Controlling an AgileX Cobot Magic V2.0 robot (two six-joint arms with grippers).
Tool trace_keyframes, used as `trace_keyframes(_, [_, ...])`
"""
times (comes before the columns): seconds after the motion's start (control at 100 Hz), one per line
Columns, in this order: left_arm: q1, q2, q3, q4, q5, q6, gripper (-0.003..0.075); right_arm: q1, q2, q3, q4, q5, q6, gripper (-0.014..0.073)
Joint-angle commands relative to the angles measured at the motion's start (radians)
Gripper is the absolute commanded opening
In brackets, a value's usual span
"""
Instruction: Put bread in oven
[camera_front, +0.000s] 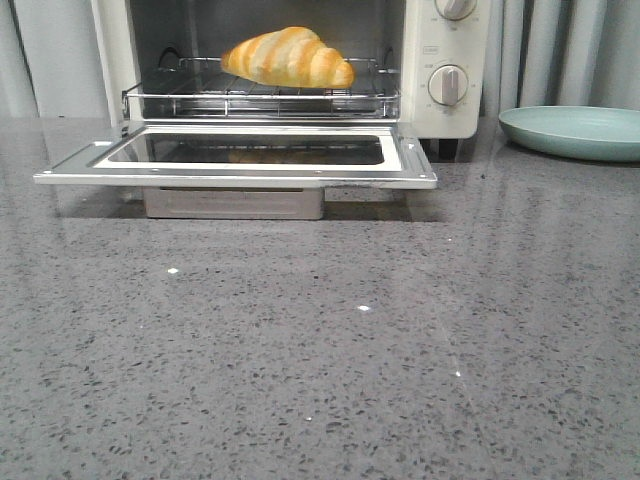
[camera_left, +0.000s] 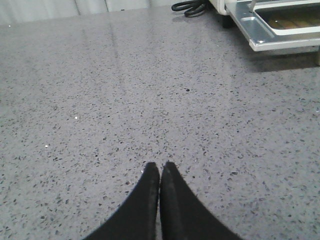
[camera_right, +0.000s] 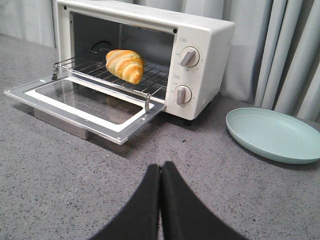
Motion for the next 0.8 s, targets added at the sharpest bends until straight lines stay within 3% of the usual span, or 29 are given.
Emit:
trace_keyframes(0.0, [0.004, -0.027, 0.021, -0.008, -0.058, -0.009, -0.0021, -0.006, 0.011, -0.022, -0.012, -0.072, 0.001, -0.0053])
trace_keyframes(0.53, [0.004, -0.027, 0.021, -0.008, -0.058, -0.009, -0.0021, -0.006, 0.011, -0.020, -0.012, -0.065, 0.001, -0.0053])
trace_keyframes(0.61, [0.004, -0.027, 0.021, -0.008, -0.058, -0.009, -0.0021, -0.018, 0.011, 0.010, -0.118, -0.057, 0.006, -0.0053])
trace_keyframes(0.74, [0.004, -0.027, 0.021, -0.008, -0.058, -0.009, -0.0021, -0.104, 0.007, 0.125, -0.156, -0.207, 0.204, -0.0053])
trace_keyframes(0.79, [0.004, -0.027, 0.021, -0.008, -0.058, -0.009, -0.0021, -0.163, 0.007, 0.189, -0.156, -0.285, 0.224, -0.0053])
